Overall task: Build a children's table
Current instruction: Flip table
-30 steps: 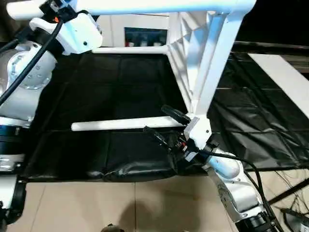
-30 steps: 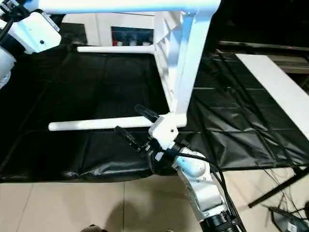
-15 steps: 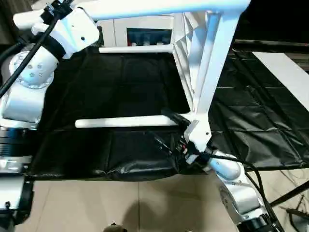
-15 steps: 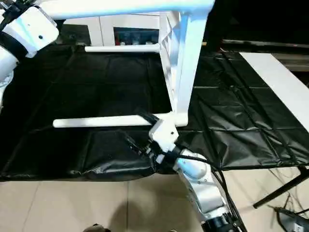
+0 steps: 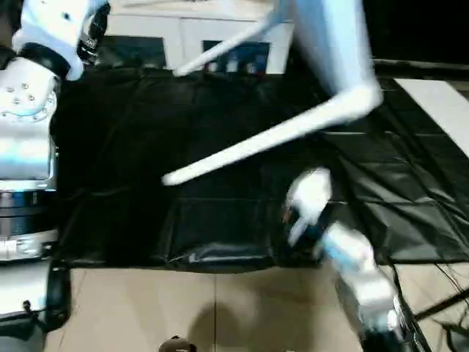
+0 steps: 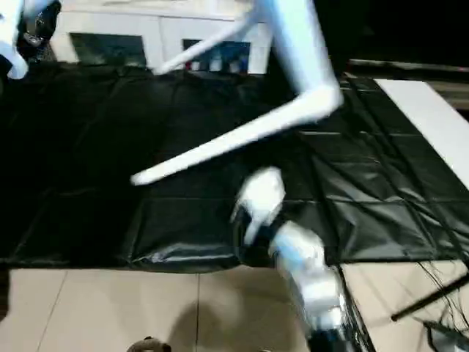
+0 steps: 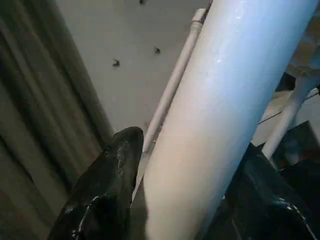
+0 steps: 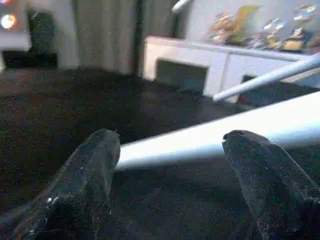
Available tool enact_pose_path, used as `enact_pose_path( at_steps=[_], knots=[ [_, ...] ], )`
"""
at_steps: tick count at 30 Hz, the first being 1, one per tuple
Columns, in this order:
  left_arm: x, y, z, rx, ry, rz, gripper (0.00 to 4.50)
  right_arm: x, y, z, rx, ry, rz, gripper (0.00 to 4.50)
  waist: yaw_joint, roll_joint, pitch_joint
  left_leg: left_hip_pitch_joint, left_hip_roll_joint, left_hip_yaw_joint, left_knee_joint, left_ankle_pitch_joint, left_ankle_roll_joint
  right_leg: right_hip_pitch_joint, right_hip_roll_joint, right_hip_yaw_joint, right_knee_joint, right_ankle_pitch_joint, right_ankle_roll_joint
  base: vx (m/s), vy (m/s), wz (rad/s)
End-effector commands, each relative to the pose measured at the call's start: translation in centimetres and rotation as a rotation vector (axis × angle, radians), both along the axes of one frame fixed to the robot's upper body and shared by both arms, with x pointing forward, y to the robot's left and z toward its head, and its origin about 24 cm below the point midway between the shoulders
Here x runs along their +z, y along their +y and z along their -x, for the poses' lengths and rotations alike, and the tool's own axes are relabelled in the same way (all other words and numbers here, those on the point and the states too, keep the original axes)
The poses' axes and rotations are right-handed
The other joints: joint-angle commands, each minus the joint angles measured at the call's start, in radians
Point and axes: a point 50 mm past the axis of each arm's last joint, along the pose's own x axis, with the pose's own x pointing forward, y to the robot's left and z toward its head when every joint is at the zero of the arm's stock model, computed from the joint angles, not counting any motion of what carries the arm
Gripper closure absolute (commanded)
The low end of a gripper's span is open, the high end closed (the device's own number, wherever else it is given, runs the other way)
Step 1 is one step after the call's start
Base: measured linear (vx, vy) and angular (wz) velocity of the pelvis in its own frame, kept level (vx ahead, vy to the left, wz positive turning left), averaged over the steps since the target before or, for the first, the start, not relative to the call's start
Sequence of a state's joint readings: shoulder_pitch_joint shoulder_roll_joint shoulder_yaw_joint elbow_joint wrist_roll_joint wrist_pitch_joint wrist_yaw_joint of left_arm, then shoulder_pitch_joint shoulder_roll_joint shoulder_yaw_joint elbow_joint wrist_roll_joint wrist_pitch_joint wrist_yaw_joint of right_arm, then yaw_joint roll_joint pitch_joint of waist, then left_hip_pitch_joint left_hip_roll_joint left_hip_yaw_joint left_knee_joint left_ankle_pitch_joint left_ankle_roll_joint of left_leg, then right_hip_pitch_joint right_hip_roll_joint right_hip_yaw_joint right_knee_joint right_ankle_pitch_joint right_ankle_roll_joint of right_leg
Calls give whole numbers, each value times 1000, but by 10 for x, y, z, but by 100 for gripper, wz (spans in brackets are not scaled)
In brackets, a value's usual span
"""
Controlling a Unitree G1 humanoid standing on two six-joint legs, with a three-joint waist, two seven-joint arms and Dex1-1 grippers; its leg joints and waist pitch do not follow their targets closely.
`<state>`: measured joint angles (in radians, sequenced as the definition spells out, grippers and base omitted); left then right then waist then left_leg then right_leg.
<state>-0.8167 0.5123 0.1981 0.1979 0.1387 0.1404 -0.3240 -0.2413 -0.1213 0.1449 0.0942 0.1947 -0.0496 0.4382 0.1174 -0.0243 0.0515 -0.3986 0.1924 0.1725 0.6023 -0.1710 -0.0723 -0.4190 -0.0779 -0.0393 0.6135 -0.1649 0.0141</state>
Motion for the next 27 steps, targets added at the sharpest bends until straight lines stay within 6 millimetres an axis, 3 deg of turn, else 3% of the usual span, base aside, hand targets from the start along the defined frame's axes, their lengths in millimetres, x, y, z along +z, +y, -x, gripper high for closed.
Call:
enact_pose_path(
  at_steps=[1,4,5,7,9,13,17,20,23,27],
  knots=[
    [16,-4,9,-85,-87,157,223,-1,-8,-6,-65,50,-62,44,-10,9,-72,36,30,-4,-76,-218,-7,33,-44,32,-52,-133,-192,0,0,0],
    [14,-3,12,-102,-87,208,223,-1,-10,-14,-106,107,-149,11,-10,0,-74,29,27,-2,-74,-181,2,40,-46,29,-49,-98,-194,0,0,0],
    [13,-2,13,-98,-84,212,223,-1,-10,-15,-109,117,-163,11,-9,2,-74,31,28,-1,-74,-181,3,39,-46,30,-49,-101,-193,0,0,0],
    [13,-1,15,-93,-84,234,223,-4,-8,-20,-127,160,-166,2,-11,-9,-72,26,27,-1,-76,-181,2,43,-48,29,-50,-121,-187,0,0,0],
    [14,-1,17,-93,-89,254,223,-7,-6,-25,-147,205,-179,0,-12,-2,-71,27,26,-2,-76,-192,-8,41,-49,29,-52,-156,-180,0,0,0],
    [16,-1,20,-95,-94,264,223,-6,0,-32,-162,260,-254,0,-17,-10,-68,28,28,-3,-79,-208,-24,40,-50,29,-52,-178,-169,0,0,0],
    [16,-3,21,-104,-89,268,223,-6,4,-40,-176,279,-270,0,-21,-7,-70,30,27,-2,-77,-188,-33,38,-48,29,-47,-137,-169,0,0,0],
    [15,-6,21,-116,-80,283,223,-4,5,-57,-203,297,-255,0,-22,-8,-70,31,26,0,-75,-175,-38,39,-48,28,-46,-123,-175,0,0,0],
    [15,-7,21,-116,-75,285,223,3,3,-66,-222,274,-253,0,-20,-11,-73,27,24,1,-71,-127,-28,45,-47,28,-38,-64,-184,0,0,0],
    [11,-2,23,-78,-65,306,223,13,0,-72,-227,242,-265,37,-19,-15,-73,26,24,3,-68,-99,-13,48,-47,27,-35,-37,-188,0,0,0]
  ],
)
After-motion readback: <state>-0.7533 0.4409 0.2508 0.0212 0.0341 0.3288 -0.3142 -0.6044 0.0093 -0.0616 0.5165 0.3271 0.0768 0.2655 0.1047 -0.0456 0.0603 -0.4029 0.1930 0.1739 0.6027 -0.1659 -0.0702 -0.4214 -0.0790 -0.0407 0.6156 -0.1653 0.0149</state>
